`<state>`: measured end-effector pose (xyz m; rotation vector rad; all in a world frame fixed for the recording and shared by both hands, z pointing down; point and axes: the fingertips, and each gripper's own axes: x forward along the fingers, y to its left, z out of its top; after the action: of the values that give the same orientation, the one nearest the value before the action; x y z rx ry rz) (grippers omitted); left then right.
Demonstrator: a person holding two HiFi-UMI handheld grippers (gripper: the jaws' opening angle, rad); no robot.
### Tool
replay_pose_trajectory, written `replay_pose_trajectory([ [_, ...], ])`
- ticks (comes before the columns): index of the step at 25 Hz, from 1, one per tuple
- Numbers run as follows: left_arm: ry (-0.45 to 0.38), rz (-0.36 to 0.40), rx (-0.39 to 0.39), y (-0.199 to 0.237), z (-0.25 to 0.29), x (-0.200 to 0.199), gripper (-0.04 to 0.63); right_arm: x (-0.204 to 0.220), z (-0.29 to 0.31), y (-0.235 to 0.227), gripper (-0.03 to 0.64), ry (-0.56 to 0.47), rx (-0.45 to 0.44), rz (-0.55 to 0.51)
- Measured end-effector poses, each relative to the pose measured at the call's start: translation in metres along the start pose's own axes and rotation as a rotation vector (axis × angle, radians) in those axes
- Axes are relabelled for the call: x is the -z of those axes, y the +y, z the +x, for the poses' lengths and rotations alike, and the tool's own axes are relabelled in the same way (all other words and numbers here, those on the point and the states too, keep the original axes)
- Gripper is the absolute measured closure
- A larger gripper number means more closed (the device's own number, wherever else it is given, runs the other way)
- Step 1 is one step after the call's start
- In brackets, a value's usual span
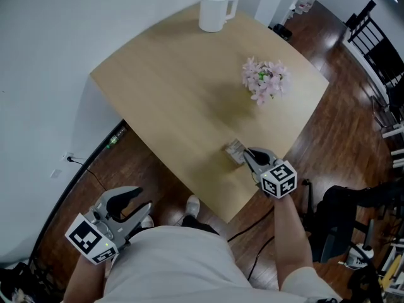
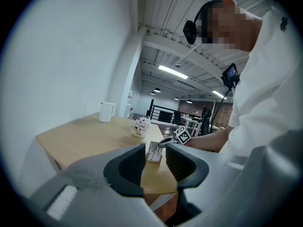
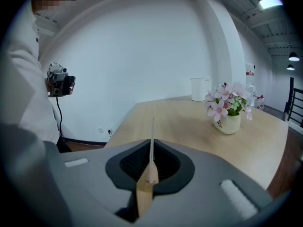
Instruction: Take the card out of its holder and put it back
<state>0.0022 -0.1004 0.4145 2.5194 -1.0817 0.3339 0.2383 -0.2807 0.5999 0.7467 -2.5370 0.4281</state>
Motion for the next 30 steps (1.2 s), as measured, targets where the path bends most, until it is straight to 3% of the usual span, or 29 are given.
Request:
replay_pose_trajectory([
  [7, -0.004, 0.005, 0.011, 0.0, -0.017, 0.002, 0.453, -0.007, -0.003, 0.0, 0.57, -0.005, 0.061, -0.014],
  [15, -0.016, 0.024, 0.081, 0.002, -0.061, 0.007, 0.453, -0.045, -0.049, 0.037, 0.508, -0.069, 0.281, -0.059],
  [21, -0.035, 0.085, 0.186, 0.011, -0.108, 0.011, 0.454, -0.058, -0.089, 0.13, 0.495, -0.116, 0.408, -0.031],
  [30, -0.047, 0.125, 0.354, 0.022, -0.19, 0.037, 0.454, -0.039, -0.128, 0.328, 0.495, -0.151, 0.562, 0.074],
])
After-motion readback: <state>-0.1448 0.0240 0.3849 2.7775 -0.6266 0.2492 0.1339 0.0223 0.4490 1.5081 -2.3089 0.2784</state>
